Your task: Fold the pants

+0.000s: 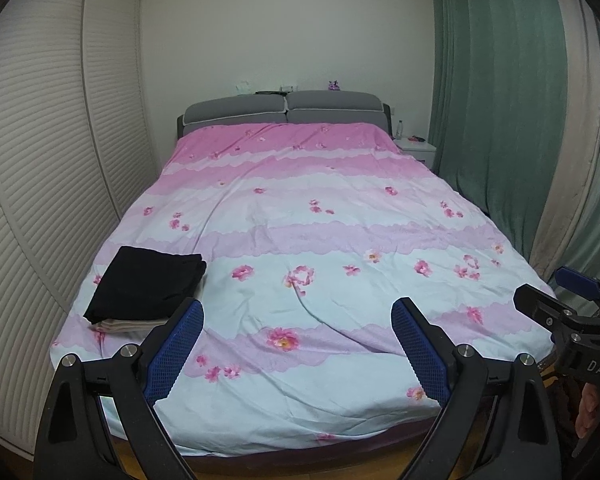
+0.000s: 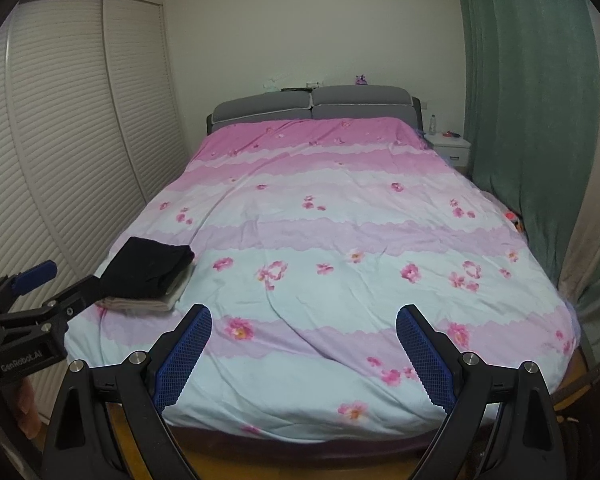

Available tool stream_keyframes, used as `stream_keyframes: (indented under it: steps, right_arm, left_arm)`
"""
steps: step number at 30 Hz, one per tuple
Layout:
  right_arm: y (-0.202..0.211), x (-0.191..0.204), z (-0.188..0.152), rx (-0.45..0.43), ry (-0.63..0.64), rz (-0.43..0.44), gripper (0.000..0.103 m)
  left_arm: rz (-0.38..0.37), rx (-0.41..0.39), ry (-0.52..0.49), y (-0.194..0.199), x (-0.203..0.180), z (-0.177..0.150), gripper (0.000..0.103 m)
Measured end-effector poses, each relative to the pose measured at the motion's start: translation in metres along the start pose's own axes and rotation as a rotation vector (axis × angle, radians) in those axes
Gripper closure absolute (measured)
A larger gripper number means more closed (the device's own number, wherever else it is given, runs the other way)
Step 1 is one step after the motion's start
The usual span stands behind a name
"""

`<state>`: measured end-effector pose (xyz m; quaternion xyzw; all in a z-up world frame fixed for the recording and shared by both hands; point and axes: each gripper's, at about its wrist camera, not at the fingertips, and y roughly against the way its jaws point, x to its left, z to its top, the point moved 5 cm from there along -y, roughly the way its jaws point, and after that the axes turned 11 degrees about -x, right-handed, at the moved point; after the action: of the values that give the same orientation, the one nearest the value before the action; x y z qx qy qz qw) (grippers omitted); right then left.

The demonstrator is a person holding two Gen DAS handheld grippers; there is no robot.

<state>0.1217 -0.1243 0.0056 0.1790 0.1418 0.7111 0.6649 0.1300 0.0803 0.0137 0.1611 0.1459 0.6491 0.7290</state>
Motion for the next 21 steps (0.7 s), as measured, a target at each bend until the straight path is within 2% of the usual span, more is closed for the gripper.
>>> stream_keyframes:
  steps: [4, 9, 21]
  right_arm:
    - [0.005, -0.001, 0.000, -0.007, -0.009, -0.008, 0.009]
    - [0.011, -0.001, 0.000, -0.014, 0.002, -0.011, 0.009]
    - [0.020, -0.006, -0.002, -0.020, -0.004, -0.013, 0.009]
  left_arm:
    - [0.001, -0.010, -0.001, 0.007, -0.001, -0.002, 0.006]
    - [0.003, -0.019, -0.003, 0.012, -0.002, -0.002, 0.000]
    - [-0.017, -0.018, 0.004, 0.026, -0.014, -0.006, 0.000]
